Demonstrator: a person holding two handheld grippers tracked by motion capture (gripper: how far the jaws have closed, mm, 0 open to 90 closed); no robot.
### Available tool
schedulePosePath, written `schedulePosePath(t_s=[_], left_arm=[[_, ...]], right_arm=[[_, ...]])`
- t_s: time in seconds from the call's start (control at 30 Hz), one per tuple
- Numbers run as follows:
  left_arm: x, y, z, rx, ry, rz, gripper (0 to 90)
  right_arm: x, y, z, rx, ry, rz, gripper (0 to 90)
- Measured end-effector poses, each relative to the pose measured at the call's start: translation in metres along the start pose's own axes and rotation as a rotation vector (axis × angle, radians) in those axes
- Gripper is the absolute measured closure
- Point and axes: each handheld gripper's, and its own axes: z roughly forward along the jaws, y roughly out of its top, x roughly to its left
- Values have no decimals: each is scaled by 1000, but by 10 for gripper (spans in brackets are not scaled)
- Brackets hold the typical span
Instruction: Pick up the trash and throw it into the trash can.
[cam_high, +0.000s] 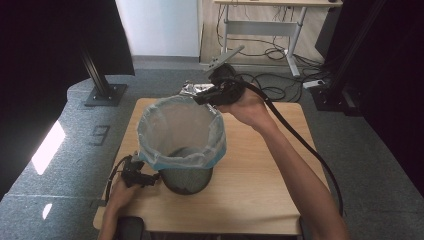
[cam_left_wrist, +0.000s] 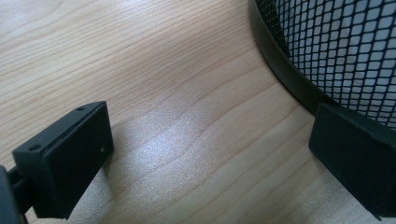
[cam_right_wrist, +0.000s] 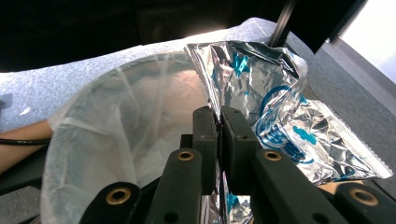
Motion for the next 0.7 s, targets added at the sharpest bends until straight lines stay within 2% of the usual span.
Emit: schedulePosePath(t_s=[0.33,0.37,0.47,0.5,0.7], left_arm=[[0,0,0,0,0,0,0],[0,0,0,0,0,0,0],[0,0,0,0,0,0,0],[0,0,0,0,-1,0,0],[0,0,0,0,0,0,0]], right_arm=[[16,0,20,19,52,-29,839],[20,-2,27,22,69,-35,839],[22,-4,32,25,83,-34,837],[25,-8,40,36,97,-35,836],[27,-23,59,56,126,-26,833]])
